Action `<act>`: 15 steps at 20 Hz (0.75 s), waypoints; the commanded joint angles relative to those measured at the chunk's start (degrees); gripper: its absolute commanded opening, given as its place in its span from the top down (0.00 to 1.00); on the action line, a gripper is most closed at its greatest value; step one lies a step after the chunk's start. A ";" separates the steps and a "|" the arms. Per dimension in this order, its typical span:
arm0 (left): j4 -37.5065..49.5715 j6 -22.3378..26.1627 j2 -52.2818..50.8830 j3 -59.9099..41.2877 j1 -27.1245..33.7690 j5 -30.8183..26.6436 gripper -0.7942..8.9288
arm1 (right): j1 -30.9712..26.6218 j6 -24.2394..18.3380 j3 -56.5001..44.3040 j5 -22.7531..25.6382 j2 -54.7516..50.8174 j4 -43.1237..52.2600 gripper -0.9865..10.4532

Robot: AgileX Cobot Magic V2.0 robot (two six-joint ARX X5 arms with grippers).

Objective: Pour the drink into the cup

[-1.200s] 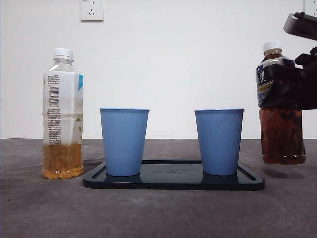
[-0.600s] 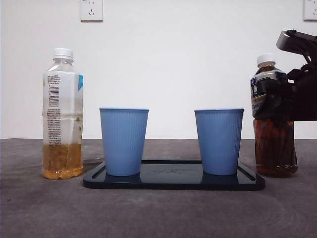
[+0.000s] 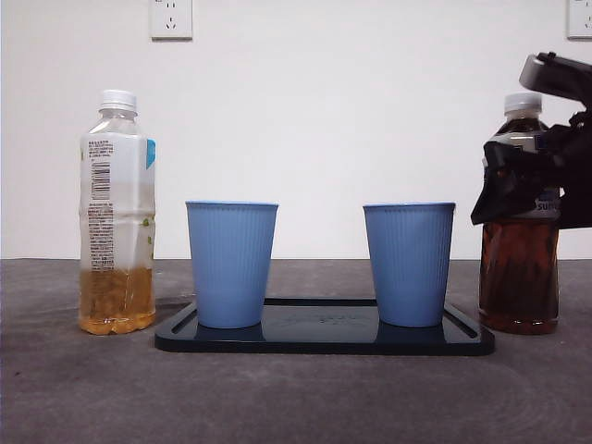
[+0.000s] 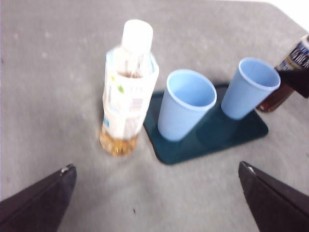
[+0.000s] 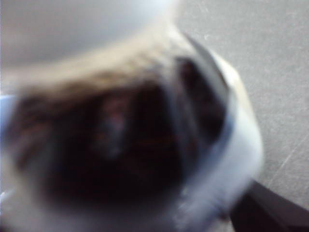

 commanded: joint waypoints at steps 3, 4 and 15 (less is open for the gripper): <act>5.73 -1.60 1.81 -1.55 -0.11 -0.20 0.26 | 0.20 0.68 0.46 0.02 -2.49 -3.21 0.53; 7.02 -2.12 2.34 -2.86 -0.11 -0.20 0.23 | 0.20 0.98 0.46 0.02 -3.43 -4.63 0.52; 37.66 -7.89 16.22 -18.03 -6.21 -4.31 0.23 | 0.61 8.26 0.48 -1.42 -24.02 -29.75 0.51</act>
